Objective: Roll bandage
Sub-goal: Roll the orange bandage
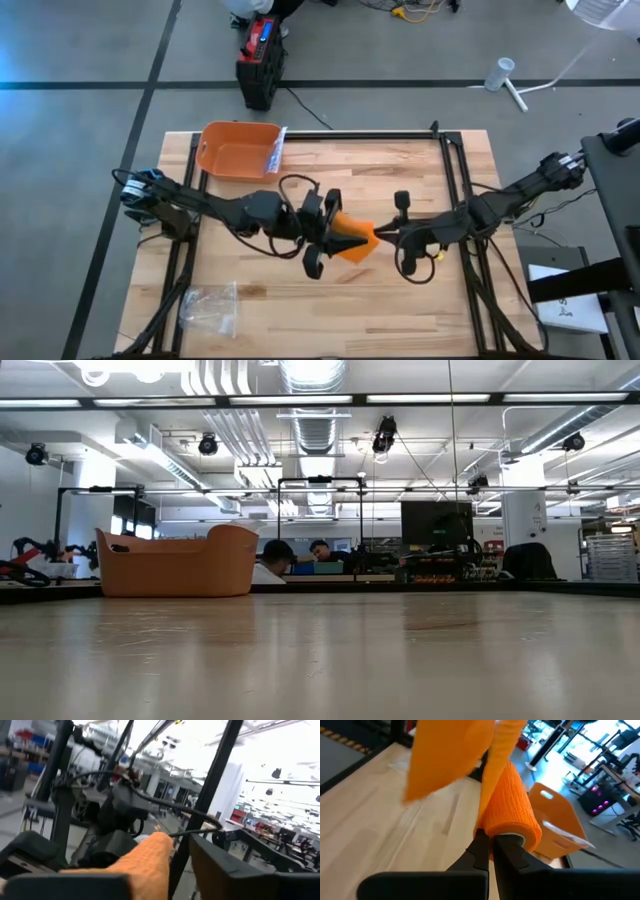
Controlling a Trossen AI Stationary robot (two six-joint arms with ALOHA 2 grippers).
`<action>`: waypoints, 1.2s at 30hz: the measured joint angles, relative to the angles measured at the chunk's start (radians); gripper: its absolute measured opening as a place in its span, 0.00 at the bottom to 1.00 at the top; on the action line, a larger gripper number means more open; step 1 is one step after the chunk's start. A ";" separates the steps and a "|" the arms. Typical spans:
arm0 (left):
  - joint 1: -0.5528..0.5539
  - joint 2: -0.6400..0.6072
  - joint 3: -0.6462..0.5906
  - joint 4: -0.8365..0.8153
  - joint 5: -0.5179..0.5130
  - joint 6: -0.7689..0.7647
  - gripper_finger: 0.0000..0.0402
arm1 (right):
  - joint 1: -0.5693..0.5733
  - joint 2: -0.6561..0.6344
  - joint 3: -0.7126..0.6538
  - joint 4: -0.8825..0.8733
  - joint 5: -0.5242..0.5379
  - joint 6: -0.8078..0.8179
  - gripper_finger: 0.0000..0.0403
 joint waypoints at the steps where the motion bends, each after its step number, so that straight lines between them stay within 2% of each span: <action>1: 0.004 0.000 0.016 -0.032 0.001 -0.015 0.26 | 0.000 0.005 0.000 -0.005 -0.002 0.001 0.00; 5: 0.026 -0.002 0.115 -0.241 0.003 -0.080 0.42 | 0.000 0.024 0.000 -0.027 -0.025 0.015 0.00; 11: 0.058 -0.002 0.325 -0.680 -0.001 -0.025 0.61 | 0.013 0.028 0.000 -0.060 -0.102 0.095 0.00; 15: 0.059 -0.002 0.429 -0.866 -0.118 0.036 0.65 | 0.048 0.021 0.000 -0.073 -0.103 0.125 0.00; 18: 0.060 -0.003 0.463 -0.980 -0.186 0.049 0.60 | 0.083 0.020 0.008 -0.079 -0.118 0.149 0.00; 22: 0.069 -0.003 0.470 -1.099 -0.333 0.051 0.47 | 0.124 0.020 0.041 -0.073 -0.213 0.194 0.00; 24: 0.079 -0.003 0.449 -1.133 -0.370 0.050 0.40 | 0.144 0.020 0.057 -0.074 -0.233 0.210 0.00; 30: 0.089 -0.002 0.302 -1.126 -0.376 0.059 0.23 | 0.188 0.020 0.119 -0.074 -0.234 0.220 0.00; 36: 0.079 -0.013 0.164 -1.125 -0.350 0.159 0.14 | 0.223 0.020 0.216 -0.195 -0.233 0.255 0.00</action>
